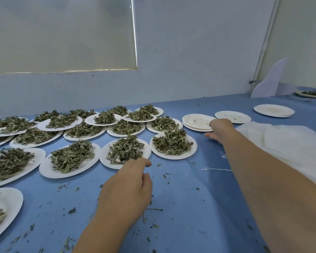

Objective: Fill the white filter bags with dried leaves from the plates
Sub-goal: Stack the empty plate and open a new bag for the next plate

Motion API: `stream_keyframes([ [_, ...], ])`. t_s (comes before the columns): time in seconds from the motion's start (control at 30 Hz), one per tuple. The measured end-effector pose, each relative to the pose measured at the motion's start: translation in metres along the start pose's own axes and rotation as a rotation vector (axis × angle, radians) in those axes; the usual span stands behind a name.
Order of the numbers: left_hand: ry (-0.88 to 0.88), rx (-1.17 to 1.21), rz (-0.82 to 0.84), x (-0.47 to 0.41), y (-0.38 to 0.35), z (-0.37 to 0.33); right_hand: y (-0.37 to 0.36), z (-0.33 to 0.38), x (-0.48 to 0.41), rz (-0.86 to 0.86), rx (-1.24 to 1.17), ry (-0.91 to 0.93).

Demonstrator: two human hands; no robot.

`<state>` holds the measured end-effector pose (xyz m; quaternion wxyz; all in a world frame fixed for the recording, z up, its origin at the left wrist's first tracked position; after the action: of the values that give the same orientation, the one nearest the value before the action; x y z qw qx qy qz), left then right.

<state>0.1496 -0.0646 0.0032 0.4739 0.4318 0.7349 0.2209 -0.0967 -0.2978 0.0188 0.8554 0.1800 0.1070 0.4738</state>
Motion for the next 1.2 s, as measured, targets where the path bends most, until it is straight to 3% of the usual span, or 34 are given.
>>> stream_keyframes([
  [0.07, -0.037, -0.032, 0.018, 0.0, -0.001, 0.0, 0.004, 0.005, 0.005, -0.01, 0.17, 0.081],
  [0.17, -0.052, -0.027, 0.045, 0.001, -0.002, 0.001, 0.016, 0.02, 0.02, 0.1, -0.124, 0.052],
  [0.2, -0.058, -0.018, 0.055, 0.002, -0.003, 0.001, 0.021, 0.023, 0.022, 0.077, -0.255, 0.037],
  [0.23, -0.062, -0.009, 0.064, 0.002, -0.003, 0.001, 0.026, 0.026, 0.023, -0.006, -0.218, 0.072],
  [0.27, -0.065, 0.0, 0.07, 0.003, -0.003, 0.001, 0.034, 0.029, 0.025, -0.053, -0.138, 0.133],
  [0.33, -0.069, 0.01, 0.079, 0.004, -0.002, 0.001, 0.052, 0.032, 0.027, -0.139, 0.316, 0.38],
  [0.4, -0.073, 0.01, 0.09, 0.005, -0.002, -0.001, 0.071, 0.032, 0.031, -0.219, 0.669, 0.48],
  [0.57, -0.096, 0.009, 0.124, 0.012, -0.001, -0.002, 0.115, 0.009, 0.041, -0.225, 1.184, 0.236],
  [0.67, -0.098, 0.013, 0.155, 0.013, -0.002, -0.001, 0.129, -0.01, 0.045, -0.081, 1.135, 0.086],
  [0.73, -0.098, 0.027, 0.174, 0.014, -0.003, -0.001, 0.134, -0.015, 0.05, -0.011, 1.118, 0.117],
  [0.87, -0.093, 0.045, 0.195, 0.018, -0.002, 0.001, 0.15, -0.013, 0.06, -0.128, 1.054, 0.124],
  [1.0, -0.105, 0.048, 0.185, 0.02, -0.004, 0.002, 0.159, -0.011, 0.061, -0.256, 1.067, 0.323],
  [1.2, -0.097, 0.07, 0.174, 0.021, -0.004, 0.003, 0.166, 0.012, 0.082, -0.204, 0.64, 0.552],
])
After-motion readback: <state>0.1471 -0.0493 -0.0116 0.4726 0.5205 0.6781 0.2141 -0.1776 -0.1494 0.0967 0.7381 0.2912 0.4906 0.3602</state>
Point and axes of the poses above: each hand's wrist, its own x-axis away from the middle knuckle, its own y-axis out of the back of the hand, z = x × y, the point moved 1 cm from there along -x, towards the middle knuckle, and after that the axes turned 10 degrees about -z, right-handed, at the moved point
